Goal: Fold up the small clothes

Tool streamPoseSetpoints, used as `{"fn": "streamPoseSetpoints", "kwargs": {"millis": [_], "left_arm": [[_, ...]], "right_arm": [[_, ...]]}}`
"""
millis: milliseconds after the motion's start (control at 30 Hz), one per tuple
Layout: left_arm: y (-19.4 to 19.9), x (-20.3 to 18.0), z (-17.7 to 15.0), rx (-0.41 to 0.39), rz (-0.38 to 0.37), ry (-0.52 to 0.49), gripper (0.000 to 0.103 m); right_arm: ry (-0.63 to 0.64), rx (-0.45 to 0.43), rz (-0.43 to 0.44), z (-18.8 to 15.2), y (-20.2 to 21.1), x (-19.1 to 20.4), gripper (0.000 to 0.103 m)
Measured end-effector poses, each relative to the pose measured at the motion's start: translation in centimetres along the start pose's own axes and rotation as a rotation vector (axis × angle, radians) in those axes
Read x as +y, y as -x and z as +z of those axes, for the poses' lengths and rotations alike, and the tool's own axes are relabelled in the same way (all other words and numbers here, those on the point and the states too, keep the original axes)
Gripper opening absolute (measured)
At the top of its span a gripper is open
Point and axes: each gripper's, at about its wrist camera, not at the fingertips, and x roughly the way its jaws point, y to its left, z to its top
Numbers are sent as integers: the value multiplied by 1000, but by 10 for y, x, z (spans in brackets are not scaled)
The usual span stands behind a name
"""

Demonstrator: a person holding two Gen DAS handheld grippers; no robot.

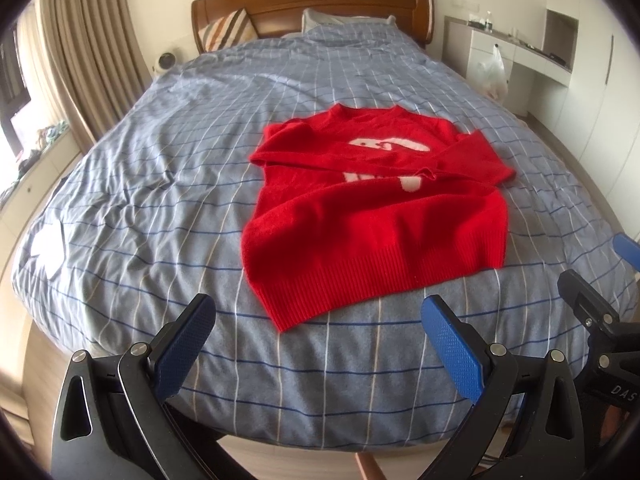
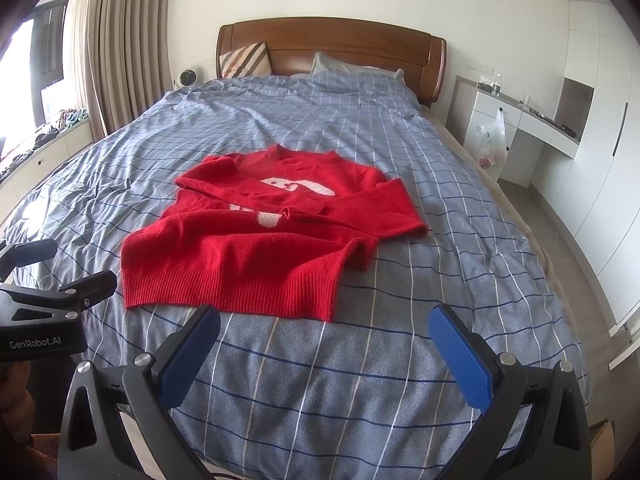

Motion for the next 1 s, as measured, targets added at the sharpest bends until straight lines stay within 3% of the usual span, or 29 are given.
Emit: {"fn": "streamPoseSetpoints", "kwargs": {"millis": [800,1000], "left_arm": [[2,1,0,-1,9,-2,103],[2,0,0,1,10,3,103]], "right_arm": [[-9,0,-4,-1,2,0,103],[-12,9,-55,1,3,-2,103]]}}
